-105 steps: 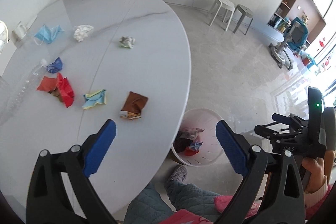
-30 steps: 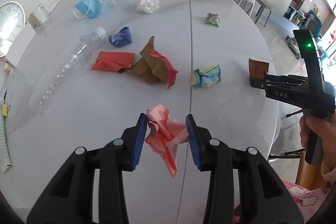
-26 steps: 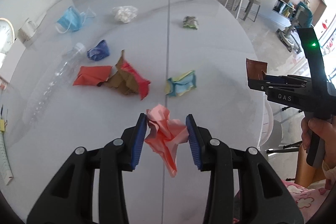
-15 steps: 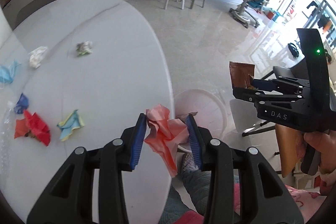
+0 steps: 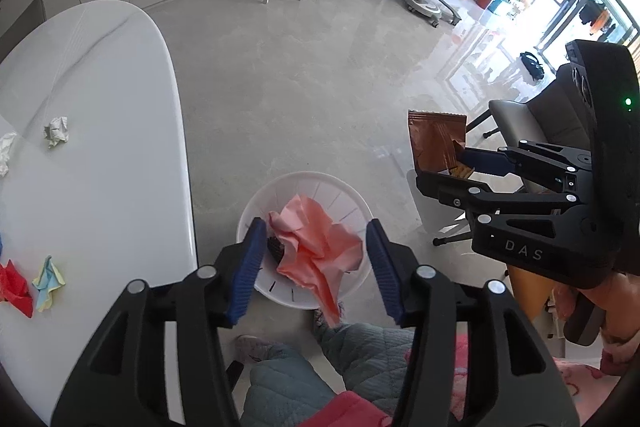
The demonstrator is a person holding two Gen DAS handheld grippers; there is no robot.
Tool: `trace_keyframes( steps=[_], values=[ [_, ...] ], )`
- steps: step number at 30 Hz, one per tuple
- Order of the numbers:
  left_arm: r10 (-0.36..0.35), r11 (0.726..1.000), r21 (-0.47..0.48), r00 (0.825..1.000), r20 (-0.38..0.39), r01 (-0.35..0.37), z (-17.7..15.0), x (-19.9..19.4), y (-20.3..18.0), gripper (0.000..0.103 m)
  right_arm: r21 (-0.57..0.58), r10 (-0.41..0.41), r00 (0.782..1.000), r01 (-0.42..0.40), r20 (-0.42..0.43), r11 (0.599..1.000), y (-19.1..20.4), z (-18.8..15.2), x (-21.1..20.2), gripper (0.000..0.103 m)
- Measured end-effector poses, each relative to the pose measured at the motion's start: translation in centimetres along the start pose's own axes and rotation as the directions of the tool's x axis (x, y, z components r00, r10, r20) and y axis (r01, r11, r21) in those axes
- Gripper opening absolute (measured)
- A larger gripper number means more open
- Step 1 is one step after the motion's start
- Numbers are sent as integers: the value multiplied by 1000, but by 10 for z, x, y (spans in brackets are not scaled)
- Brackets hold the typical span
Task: Collect trash
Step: 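Drop the pink tissue and brown wrapper into the wastebasket with both tools, then grasp the red-brown paper with the left tool while the right tool grasps the yellow-blue paper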
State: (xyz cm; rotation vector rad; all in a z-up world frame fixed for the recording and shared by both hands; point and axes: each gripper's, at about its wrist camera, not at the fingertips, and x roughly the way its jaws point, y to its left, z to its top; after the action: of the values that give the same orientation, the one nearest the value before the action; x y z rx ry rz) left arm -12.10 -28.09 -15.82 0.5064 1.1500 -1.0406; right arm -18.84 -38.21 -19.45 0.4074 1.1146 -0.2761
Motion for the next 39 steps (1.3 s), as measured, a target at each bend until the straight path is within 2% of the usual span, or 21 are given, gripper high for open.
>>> trace_keyframes(
  steps=[1,2,5,15,17,18,19,20,28,30,35,39],
  values=[
    [8,1000,-6,1000,-2,-8,0,1,-1,66,-2,5,1000,-5,-3,1000,-2,0,1,46],
    [14,1000,-10,1000,2,-14,1,1,-1,70,-4,8,1000,-8,-6,1000,-3,0,2,46],
    [36,999,-26,999,14,-36,0,-4,0,77,-9,17,1000,-17,-9,1000,-6,1,4,46],
    [100,987,-130,994,37,-95,-10,-27,27,82,-43,41,999,-42,-30,998,3,2,12,46],
    [117,983,-150,992,43,-109,-13,-31,35,85,-47,39,998,-41,-41,998,8,0,19,63],
    [124,980,-159,991,46,-115,-14,-33,38,85,-49,39,998,-42,-55,998,10,-1,23,82],
    [129,979,-167,991,47,-119,-18,-36,44,85,-51,37,997,-41,-62,998,12,-1,25,94],
    [134,977,-176,990,48,-123,-20,-39,48,85,-50,27,998,-30,-64,998,15,-2,27,97],
    [173,955,-256,982,70,-150,-37,-63,87,86,-58,9,999,-12,-48,998,40,9,22,100],
    [193,946,-280,978,79,-164,-44,-73,99,90,-66,10,999,-13,-39,998,49,13,19,101],
    [255,910,-359,962,95,-206,-68,-100,142,90,-95,38,999,-39,-10,995,81,26,11,101],
    [301,870,-433,949,91,-235,-92,-122,182,90,-131,65,998,-63,10,989,117,37,10,101]
  ],
)
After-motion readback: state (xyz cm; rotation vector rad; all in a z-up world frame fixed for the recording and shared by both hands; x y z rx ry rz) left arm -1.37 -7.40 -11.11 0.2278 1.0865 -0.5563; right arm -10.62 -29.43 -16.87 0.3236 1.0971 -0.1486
